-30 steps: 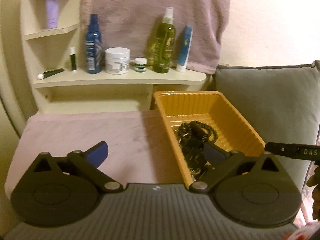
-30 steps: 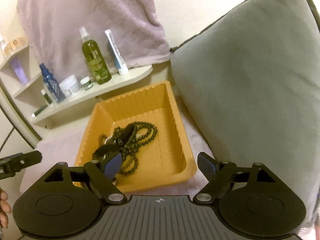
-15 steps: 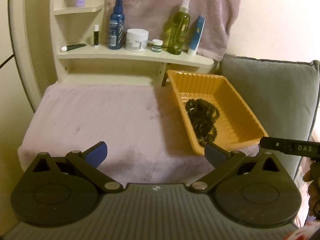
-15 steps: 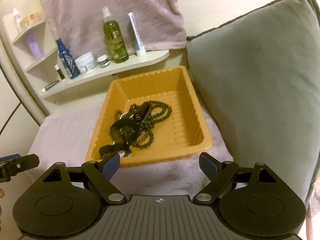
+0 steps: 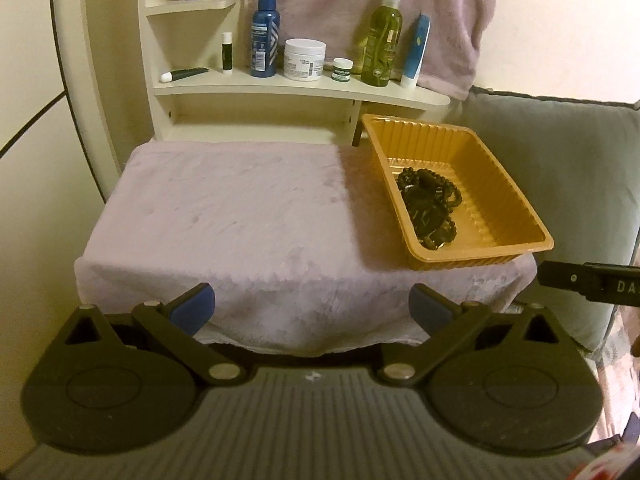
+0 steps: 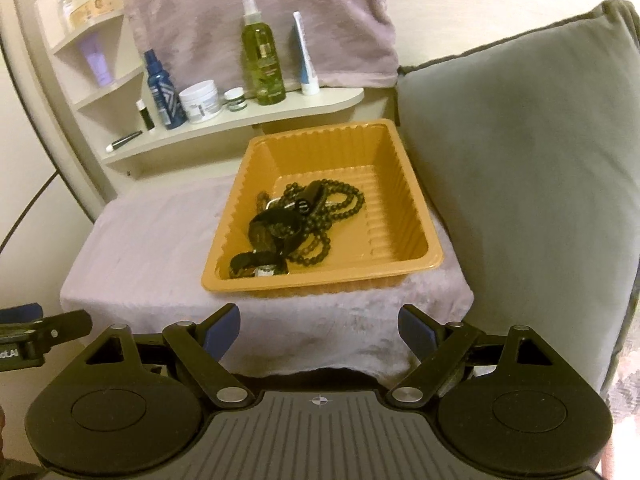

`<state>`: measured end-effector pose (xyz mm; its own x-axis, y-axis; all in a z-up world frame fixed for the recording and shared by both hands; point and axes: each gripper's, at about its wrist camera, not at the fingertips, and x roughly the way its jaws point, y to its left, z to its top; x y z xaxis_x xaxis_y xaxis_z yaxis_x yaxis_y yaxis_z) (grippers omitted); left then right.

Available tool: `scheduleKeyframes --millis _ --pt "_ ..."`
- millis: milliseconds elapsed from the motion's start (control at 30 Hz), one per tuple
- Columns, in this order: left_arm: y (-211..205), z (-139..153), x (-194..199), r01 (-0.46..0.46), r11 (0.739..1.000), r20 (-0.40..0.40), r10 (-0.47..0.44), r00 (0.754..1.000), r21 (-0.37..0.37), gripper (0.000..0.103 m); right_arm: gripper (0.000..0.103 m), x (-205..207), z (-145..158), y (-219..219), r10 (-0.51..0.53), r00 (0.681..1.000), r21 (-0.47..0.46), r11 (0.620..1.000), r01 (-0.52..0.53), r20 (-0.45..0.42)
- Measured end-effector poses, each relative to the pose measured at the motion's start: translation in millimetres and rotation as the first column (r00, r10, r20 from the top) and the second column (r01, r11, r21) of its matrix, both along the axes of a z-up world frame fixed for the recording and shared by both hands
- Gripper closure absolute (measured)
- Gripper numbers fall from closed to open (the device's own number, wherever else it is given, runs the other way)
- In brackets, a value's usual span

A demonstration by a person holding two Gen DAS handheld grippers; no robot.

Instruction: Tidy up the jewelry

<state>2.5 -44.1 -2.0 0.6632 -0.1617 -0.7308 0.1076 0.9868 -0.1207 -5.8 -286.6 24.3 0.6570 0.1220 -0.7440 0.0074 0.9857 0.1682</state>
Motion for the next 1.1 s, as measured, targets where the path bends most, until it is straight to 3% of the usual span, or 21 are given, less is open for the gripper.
scheduleKeyframes --millis 400,1100 --pt "-7.1 8.5 -16.4 -0.013 1.000 0.037 0.013 0.999 0.023 0.000 0.017 -21.1 18.4 19.6 0.032 0.998 -0.022 0.999 -0.031 0.049" --pt "-10.4 9.1 -19.3 0.011 0.999 0.044 -0.012 0.999 0.035 0.000 0.017 -21.1 10.6 25.4 0.061 0.998 -0.025 0.998 -0.060 0.016"
